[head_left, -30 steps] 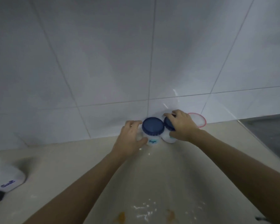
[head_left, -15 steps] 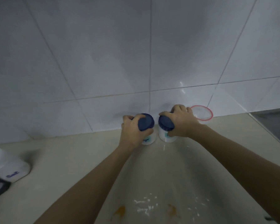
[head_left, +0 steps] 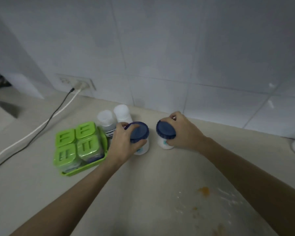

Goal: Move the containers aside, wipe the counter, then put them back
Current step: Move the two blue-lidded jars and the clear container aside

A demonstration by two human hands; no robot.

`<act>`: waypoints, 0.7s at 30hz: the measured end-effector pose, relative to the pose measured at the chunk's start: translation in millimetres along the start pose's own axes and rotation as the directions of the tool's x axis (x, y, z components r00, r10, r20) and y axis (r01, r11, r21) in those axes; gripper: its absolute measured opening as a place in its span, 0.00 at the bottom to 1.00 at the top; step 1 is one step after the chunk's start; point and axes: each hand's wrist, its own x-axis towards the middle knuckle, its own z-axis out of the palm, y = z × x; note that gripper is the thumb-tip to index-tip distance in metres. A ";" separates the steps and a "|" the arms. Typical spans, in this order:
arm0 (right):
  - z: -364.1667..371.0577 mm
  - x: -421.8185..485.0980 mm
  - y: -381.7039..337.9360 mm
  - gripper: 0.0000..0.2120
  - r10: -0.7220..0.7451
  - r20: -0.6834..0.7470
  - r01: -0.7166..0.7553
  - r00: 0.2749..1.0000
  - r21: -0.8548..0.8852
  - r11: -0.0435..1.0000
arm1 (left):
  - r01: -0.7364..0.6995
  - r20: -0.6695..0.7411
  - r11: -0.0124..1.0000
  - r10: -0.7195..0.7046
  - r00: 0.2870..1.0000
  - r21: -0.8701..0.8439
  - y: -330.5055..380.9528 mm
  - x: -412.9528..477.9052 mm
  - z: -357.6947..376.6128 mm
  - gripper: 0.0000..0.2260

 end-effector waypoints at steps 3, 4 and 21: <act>24.5 17.8 -30.0 0.31 -0.003 -0.013 0.003 1.000 0.029 1.000 | 0.010 -0.045 0.999 -0.008 0.999 0.033 -30.2 -8.7 -14.2 0.26; 31.1 22.7 -38.0 0.31 -0.011 -0.018 0.011 1.000 0.022 1.000 | 0.003 -0.068 0.998 0.001 0.998 0.067 -39.5 -9.8 -16.2 0.26; 73.6 39.4 -72.5 0.39 -0.067 -0.070 0.068 0.995 0.020 0.997 | -0.048 -0.246 0.995 0.069 0.967 0.090 -83.0 -20.3 -25.6 0.24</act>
